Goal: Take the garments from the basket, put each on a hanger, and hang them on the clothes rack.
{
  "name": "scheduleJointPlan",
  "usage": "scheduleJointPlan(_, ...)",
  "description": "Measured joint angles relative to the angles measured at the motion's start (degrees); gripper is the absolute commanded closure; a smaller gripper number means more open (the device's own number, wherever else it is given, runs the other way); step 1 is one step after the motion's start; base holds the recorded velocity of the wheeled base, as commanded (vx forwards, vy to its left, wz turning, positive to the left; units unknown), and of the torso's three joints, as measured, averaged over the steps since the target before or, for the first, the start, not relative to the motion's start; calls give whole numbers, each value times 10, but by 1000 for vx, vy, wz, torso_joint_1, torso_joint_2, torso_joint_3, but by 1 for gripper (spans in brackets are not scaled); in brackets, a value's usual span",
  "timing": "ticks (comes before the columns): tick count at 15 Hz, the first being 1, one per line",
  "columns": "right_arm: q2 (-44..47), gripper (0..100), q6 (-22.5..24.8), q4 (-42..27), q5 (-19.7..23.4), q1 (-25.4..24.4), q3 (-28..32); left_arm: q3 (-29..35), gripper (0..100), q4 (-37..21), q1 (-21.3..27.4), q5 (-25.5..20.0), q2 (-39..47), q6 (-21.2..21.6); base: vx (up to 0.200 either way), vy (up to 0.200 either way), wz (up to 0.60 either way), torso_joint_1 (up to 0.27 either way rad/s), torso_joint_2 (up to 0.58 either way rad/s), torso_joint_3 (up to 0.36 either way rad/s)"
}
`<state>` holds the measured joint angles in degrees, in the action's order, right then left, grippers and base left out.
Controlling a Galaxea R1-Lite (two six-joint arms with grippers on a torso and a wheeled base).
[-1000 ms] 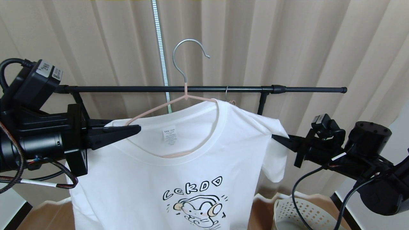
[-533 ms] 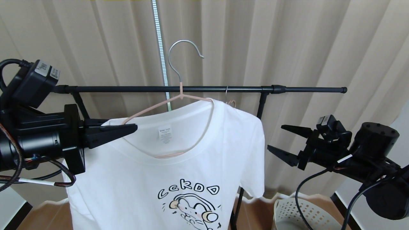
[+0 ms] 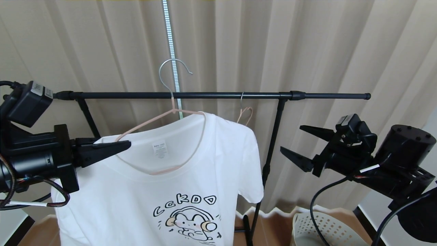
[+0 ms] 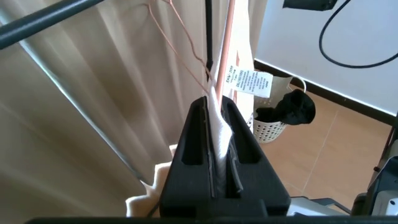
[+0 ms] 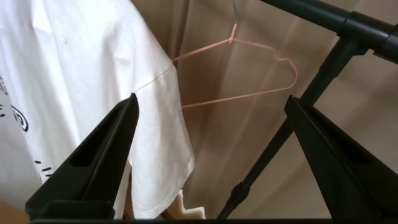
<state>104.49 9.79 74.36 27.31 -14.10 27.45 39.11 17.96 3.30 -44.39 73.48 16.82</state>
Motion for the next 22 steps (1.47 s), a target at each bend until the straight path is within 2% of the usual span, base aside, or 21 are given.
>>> scheduleJointPlan(3, -27, 0, -19, -62, -40, -33, 19, -2, 100, -1, -6, 1, 1, -18, 0, 0, 0, 0, 0, 0)
scheduleJointPlan(6, -42, 0, -23, -70, -43, -40, 28, -4, 100, -6, -4, 13, 6, -18, 0, 0, 0, 0, 0, 0)
scheduleJointPlan(10, -44, 0, -23, -70, -43, -41, 30, -7, 100, -46, 15, 24, 19, -13, 0, 0, 0, 0, 0, 0)
scheduleJointPlan(16, -40, 0, -23, -70, -44, -41, 33, -8, 100, -82, 26, 73, 52, 27, 0, 0, 0, 0, 0, 0)
scheduleJointPlan(19, -39, 0, -23, -70, -43, -41, 33, -13, 100, -90, 25, 112, 70, 59, 0, 0, 0, 0, 0, 0)
scheduleJointPlan(22, -39, 0, -23, -71, -44, -41, 34, -22, 100, -90, 24, 122, 83, 71, 0, 0, 0, 0, 0, 0)
